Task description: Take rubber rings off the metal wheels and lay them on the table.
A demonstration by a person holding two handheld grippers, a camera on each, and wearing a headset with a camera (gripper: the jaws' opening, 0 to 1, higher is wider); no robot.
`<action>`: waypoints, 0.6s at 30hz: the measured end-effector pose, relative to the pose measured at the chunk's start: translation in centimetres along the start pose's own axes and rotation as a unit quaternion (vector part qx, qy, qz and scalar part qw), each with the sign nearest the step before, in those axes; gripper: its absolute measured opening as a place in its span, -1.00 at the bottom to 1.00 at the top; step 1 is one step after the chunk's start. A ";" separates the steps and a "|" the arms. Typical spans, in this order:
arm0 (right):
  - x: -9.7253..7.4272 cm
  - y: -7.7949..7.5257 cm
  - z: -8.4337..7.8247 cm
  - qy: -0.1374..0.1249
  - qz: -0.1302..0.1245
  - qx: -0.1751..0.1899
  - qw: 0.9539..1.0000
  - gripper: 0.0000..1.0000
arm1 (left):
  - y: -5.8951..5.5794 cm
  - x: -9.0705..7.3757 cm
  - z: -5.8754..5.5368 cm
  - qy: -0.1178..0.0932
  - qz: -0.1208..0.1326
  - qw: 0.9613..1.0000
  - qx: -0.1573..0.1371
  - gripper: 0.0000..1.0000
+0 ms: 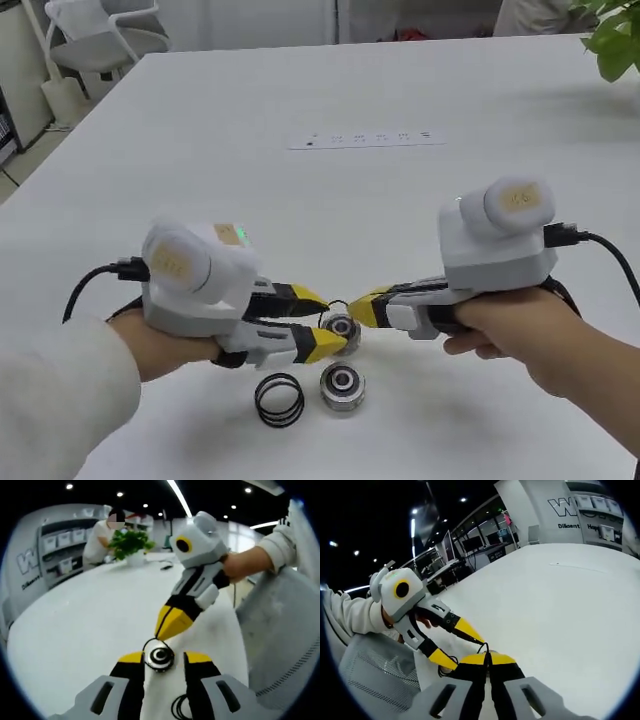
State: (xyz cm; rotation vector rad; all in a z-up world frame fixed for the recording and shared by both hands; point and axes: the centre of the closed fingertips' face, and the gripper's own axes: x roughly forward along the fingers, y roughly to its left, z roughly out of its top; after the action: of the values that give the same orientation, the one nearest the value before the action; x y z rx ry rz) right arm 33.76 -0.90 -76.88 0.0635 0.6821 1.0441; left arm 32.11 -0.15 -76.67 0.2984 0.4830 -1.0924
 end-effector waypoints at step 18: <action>-1.0 1.9 3.0 -0.049 0.024 0.025 0.998 -1.00 | 0.3 -10.9 3.5 -0.031 0.048 0.997 0.043 0.21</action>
State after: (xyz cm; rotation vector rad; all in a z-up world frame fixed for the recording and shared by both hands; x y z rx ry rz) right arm 33.66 0.10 -73.32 0.1751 0.6206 1.0633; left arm 29.16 6.81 -68.05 0.3598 0.3632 -1.0273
